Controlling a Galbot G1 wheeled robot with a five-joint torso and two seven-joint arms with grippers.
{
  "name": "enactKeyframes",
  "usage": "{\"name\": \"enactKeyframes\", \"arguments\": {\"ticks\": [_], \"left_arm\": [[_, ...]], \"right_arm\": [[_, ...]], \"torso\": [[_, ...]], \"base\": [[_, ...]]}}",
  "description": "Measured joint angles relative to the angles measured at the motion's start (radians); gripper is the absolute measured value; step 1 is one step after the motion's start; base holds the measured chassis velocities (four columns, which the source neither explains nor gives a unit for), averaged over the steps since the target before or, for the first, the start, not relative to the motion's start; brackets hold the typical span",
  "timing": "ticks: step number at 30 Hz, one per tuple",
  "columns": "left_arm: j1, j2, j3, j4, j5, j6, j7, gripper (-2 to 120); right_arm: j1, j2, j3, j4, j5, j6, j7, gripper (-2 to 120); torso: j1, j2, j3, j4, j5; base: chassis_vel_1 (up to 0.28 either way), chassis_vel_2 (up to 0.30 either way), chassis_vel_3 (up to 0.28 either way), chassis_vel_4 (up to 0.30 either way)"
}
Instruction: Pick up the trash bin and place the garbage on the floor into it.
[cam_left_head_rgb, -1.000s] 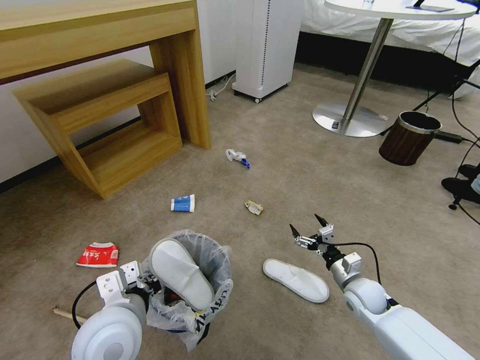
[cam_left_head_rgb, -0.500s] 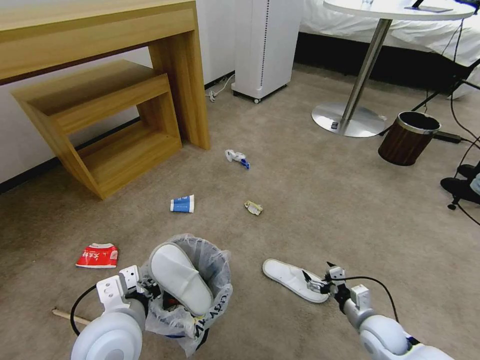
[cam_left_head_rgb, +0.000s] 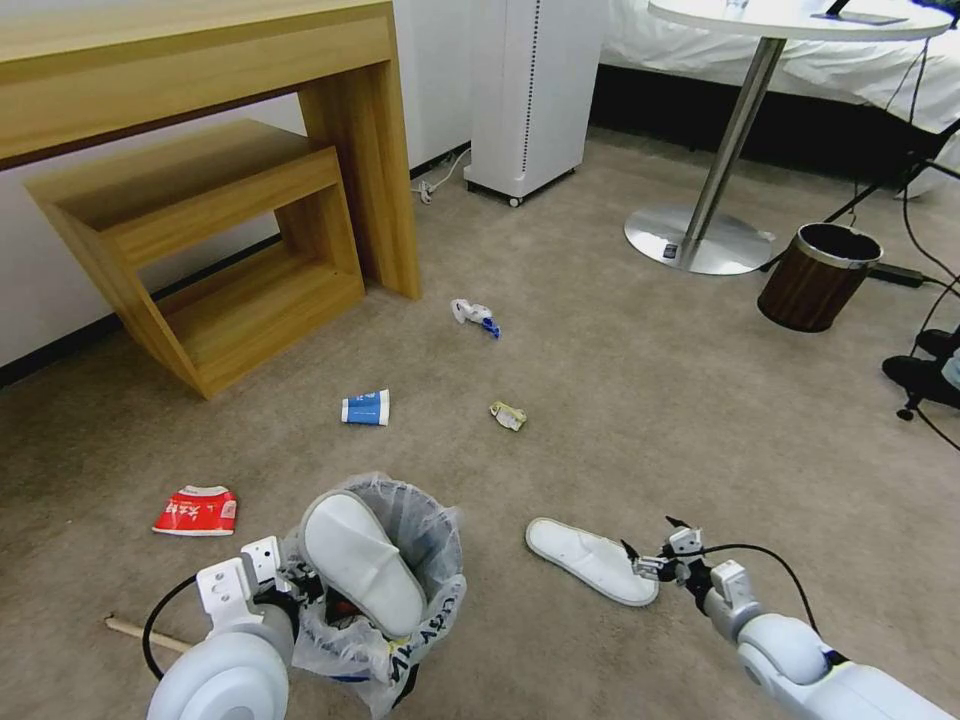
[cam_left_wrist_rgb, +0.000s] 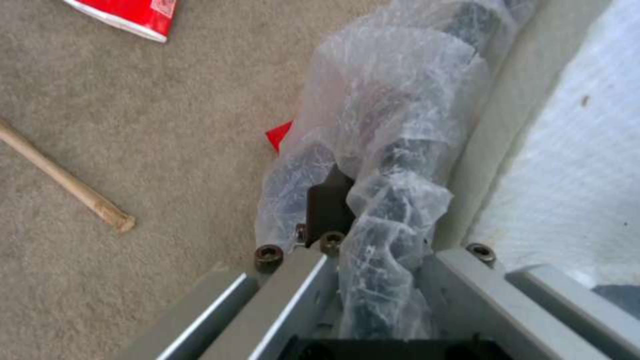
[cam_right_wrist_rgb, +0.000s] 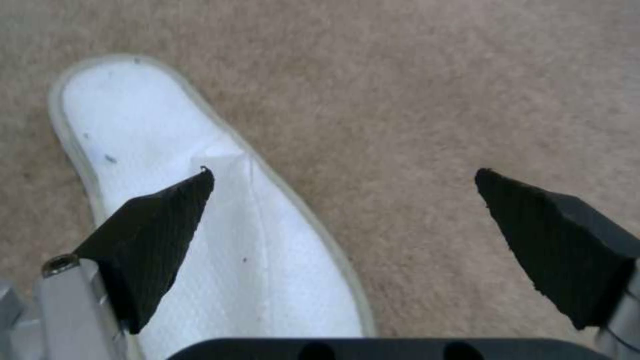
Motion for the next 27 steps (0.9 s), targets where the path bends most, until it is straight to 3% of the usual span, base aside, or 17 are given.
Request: {"name": "enactKeyframes", "arguments": {"ticks": [12, 18, 27], "left_arm": [[-0.022, -0.010, 0.017, 0.035, 0.005, -0.001, -0.001, 0], [-0.036, -0.010, 0.018, 0.051, 0.005, -0.003, -0.001, 0], [-0.055, -0.015, 0.028, 0.070, 0.003, -0.004, -0.002, 0]], "right_arm": [[0.073, 0.120, -0.054, -0.209, -0.066, 0.071, -0.086, 100], [0.082, 0.140, -0.072, -0.250, -0.070, 0.093, -0.109, 100], [0.095, 0.145, -0.082, -0.263, -0.064, 0.104, -0.114, 68]], "torso": [[0.000, 0.000, 0.000, 0.0000, 0.0001], [0.000, 0.000, 0.000, -0.0001, -0.0003], [0.000, 0.000, 0.000, 0.0001, 0.0003]], "base": [[0.000, 0.000, 0.000, 0.000], [0.000, 0.000, 0.000, 0.000], [0.000, 0.000, 0.000, 0.000]]}}
